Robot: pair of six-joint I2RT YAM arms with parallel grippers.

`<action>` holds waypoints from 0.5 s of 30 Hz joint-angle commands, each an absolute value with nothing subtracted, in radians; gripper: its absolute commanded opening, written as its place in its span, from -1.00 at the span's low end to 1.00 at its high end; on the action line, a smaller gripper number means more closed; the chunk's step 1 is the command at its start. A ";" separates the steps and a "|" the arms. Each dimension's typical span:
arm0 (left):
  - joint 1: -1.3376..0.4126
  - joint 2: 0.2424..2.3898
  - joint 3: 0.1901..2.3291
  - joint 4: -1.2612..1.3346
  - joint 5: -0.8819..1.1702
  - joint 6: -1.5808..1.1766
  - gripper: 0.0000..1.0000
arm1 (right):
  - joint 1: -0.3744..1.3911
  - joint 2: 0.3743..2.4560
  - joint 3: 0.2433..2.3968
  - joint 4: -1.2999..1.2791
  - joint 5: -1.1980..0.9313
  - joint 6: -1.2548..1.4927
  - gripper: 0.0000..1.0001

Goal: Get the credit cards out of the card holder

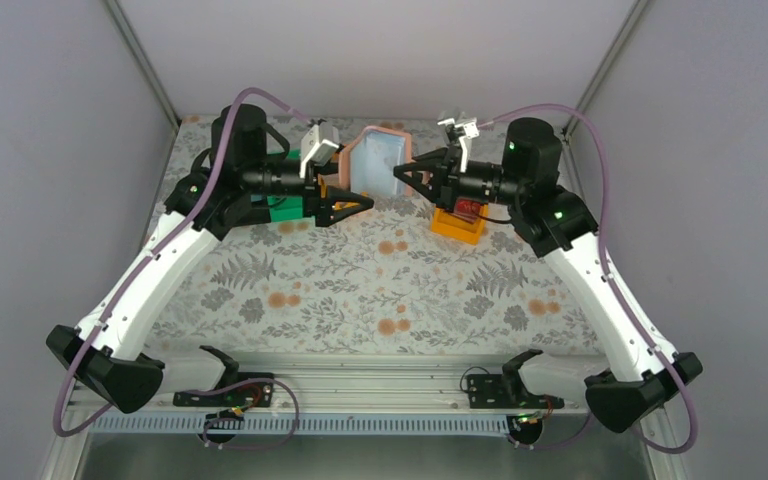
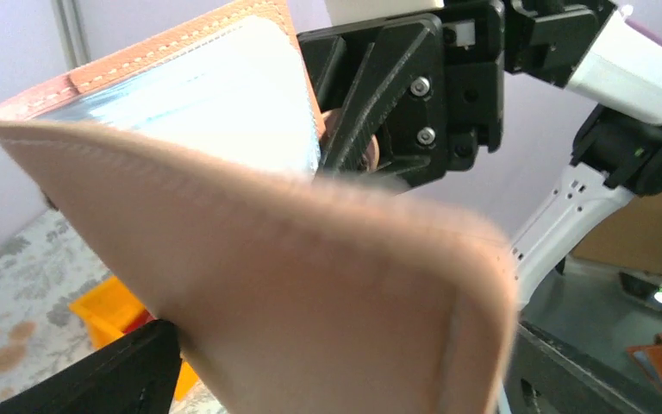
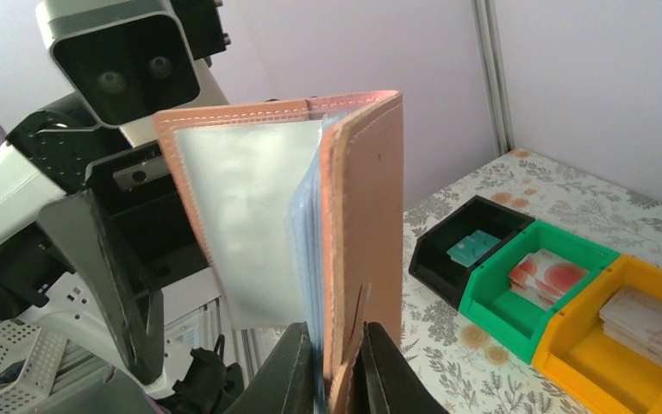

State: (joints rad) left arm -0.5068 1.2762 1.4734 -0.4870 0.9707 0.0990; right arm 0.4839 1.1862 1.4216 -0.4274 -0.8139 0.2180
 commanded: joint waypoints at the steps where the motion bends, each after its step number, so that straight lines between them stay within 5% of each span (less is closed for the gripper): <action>1: -0.525 1.287 1.457 -0.409 0.897 0.046 0.95 | 0.568 1.216 1.446 -0.360 -0.797 0.256 -0.92; 10: -0.534 1.306 1.455 -0.420 0.734 0.054 0.76 | 0.653 1.256 1.522 -0.392 -0.753 0.231 -0.92; 15: -0.534 1.301 1.455 -0.437 0.743 0.066 0.05 | 0.667 1.251 1.532 -0.396 -0.783 0.204 -0.92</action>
